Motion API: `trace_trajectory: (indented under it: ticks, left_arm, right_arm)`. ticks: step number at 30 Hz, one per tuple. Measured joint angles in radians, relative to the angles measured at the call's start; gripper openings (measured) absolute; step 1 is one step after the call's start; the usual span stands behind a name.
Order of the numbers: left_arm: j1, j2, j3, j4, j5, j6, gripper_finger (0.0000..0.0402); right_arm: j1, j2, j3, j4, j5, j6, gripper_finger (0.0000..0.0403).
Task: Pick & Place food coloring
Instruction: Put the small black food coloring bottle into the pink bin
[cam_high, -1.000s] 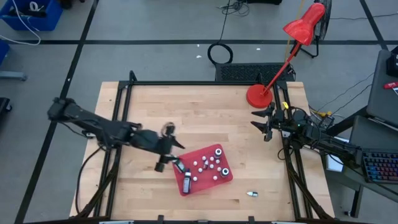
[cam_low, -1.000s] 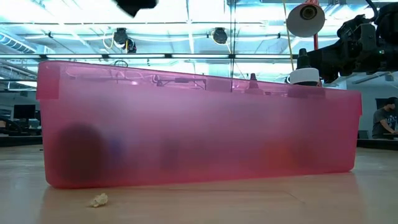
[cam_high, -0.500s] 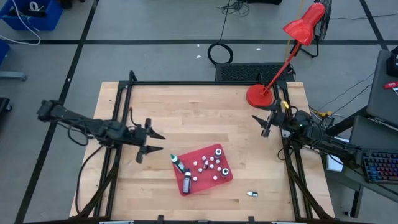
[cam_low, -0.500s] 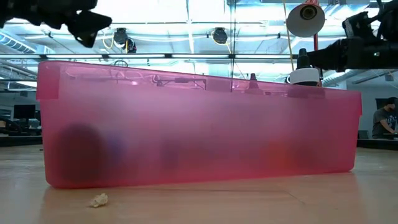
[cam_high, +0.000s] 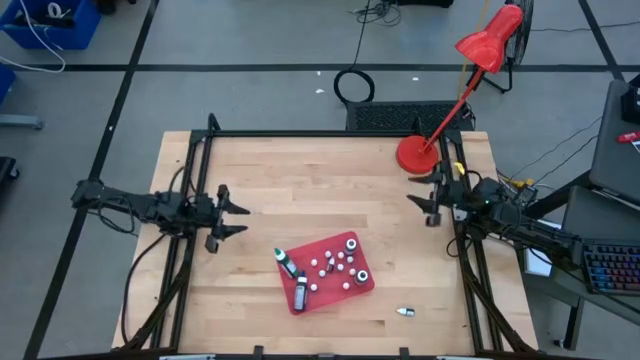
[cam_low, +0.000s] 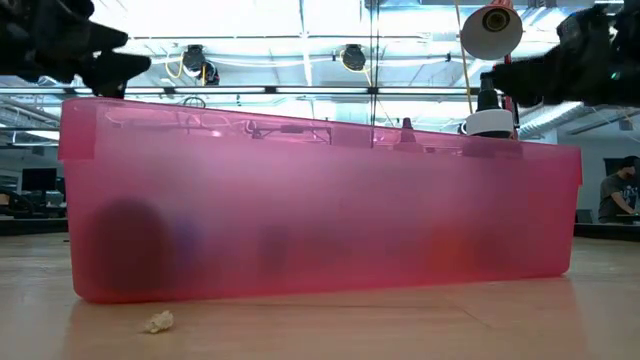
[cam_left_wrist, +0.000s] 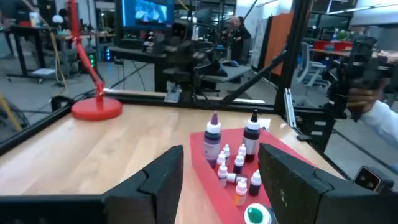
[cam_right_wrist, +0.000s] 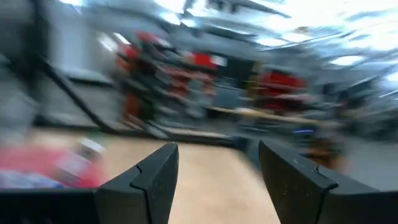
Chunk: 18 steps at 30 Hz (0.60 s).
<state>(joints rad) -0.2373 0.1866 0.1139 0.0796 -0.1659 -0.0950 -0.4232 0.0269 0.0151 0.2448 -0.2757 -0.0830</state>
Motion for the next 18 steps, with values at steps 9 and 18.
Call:
trace_trajectory:
  ticks: [9, 18]
  left_arm:
    - [0.033, -0.138, -0.002, -0.224, -0.018, -0.047, 0.0209]
    - [0.062, -0.158, -0.002, -0.296, -0.03, -0.07, 0.0209]
  right_arm:
    - [0.001, 0.005, 0.0, 0.141, -0.324, 0.517, 0.021]
    - [0.013, 0.019, 0.0, 0.167, -0.366, 0.718, 0.021]
